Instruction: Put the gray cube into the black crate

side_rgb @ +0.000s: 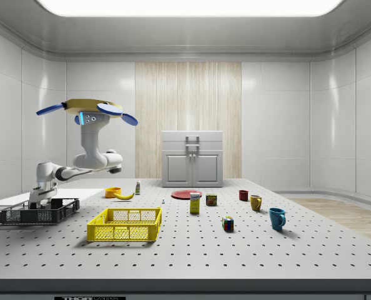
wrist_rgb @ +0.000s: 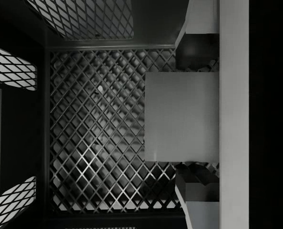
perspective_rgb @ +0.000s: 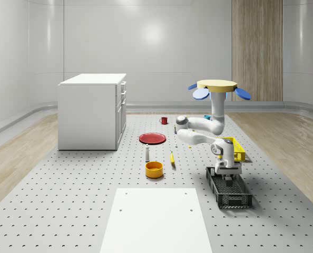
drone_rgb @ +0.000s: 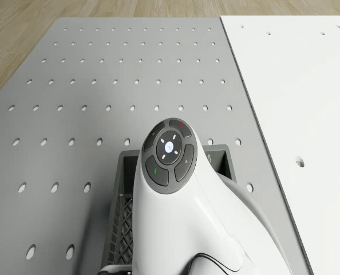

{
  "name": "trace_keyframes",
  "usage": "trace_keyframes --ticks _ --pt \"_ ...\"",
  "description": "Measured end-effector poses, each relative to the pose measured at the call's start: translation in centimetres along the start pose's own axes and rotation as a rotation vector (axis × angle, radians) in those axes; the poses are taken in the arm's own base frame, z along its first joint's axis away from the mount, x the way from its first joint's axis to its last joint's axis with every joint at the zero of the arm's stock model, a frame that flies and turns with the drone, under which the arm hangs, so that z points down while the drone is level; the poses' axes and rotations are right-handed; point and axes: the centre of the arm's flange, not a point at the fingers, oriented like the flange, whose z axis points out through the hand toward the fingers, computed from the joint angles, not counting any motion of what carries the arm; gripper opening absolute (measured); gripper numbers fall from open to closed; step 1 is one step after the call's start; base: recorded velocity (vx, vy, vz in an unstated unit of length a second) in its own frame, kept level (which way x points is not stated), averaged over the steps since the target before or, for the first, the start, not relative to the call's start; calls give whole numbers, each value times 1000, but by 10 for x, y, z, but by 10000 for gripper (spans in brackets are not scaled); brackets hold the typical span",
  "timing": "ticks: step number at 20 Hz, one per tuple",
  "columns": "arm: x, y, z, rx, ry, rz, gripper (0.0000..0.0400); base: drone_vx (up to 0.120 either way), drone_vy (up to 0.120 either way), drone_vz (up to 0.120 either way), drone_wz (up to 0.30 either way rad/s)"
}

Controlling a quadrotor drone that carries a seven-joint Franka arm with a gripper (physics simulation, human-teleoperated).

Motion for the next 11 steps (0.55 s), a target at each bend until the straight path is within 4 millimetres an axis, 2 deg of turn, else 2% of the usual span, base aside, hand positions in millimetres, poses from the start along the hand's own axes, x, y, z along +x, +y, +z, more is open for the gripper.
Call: trace_keyframes --ticks 4,11 --pt "0 0 2 0 0 0 372 0 0 0 0" --pt "0 0 3 0 0 0 395 0 0 0 0"
